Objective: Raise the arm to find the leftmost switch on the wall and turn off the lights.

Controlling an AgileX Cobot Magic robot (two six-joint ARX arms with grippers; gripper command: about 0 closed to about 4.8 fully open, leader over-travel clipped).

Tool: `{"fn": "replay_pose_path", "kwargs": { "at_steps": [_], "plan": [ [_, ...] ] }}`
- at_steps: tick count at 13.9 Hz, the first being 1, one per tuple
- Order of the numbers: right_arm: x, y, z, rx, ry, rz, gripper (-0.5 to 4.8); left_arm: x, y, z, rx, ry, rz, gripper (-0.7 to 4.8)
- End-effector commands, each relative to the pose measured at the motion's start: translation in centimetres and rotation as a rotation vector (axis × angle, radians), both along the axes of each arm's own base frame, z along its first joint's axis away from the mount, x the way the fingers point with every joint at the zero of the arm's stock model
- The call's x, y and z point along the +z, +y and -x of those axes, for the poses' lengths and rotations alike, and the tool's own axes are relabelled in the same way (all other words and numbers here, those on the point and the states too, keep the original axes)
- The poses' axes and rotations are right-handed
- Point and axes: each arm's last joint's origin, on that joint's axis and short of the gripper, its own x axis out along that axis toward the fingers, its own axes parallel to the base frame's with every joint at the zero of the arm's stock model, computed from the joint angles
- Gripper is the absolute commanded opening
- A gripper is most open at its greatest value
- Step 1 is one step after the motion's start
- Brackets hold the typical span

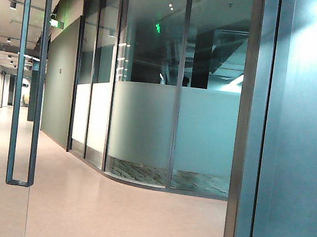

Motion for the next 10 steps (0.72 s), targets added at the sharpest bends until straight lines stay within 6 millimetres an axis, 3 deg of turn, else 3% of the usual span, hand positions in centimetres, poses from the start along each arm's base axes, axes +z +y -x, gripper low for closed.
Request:
{"fn": "replay_pose_path", "kwargs": {
  "at_steps": [1, 10],
  "plan": [
    [-0.69, 0.01, -0.09, 0.0, 0.079, 0.008, -0.01, 0.15, -0.02, 0.07, -0.011, -0.011, 0.002, -0.05],
    [-0.87, 0.01, -0.11, 0.0, 0.097, 0.01, -0.01, -0.14, 0.13, 0.52, 0.0, 0.01, -0.005, -0.05]
  ]
}}
